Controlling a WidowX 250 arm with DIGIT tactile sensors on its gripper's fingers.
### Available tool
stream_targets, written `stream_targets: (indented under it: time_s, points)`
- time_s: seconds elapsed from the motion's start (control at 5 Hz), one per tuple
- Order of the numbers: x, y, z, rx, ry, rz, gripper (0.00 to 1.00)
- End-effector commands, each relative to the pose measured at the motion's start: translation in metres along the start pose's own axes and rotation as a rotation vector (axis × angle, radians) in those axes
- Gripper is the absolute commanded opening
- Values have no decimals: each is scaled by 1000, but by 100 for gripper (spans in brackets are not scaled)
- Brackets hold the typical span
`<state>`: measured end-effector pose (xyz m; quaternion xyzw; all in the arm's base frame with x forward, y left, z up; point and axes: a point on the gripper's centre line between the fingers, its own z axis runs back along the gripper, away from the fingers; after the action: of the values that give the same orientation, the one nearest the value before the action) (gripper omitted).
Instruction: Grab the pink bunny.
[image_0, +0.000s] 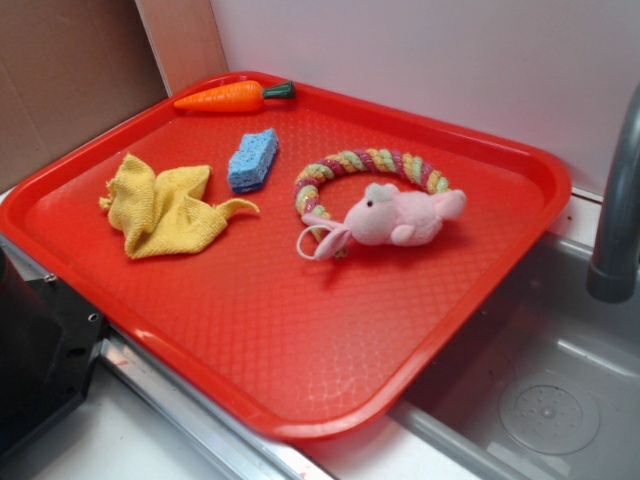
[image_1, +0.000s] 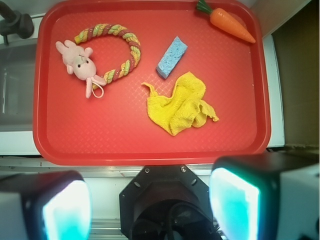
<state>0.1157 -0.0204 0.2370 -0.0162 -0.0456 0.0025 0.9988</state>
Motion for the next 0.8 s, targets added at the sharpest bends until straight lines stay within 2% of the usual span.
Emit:
stream_targets:
  time_s: [0.0,0.2,0.6]
  points:
    - [0,0,0,0,0,0,100]
    - [8,-3,-2,-22,-20,-87,100]
    - [52,-19,-23,-11,-35,-306,100]
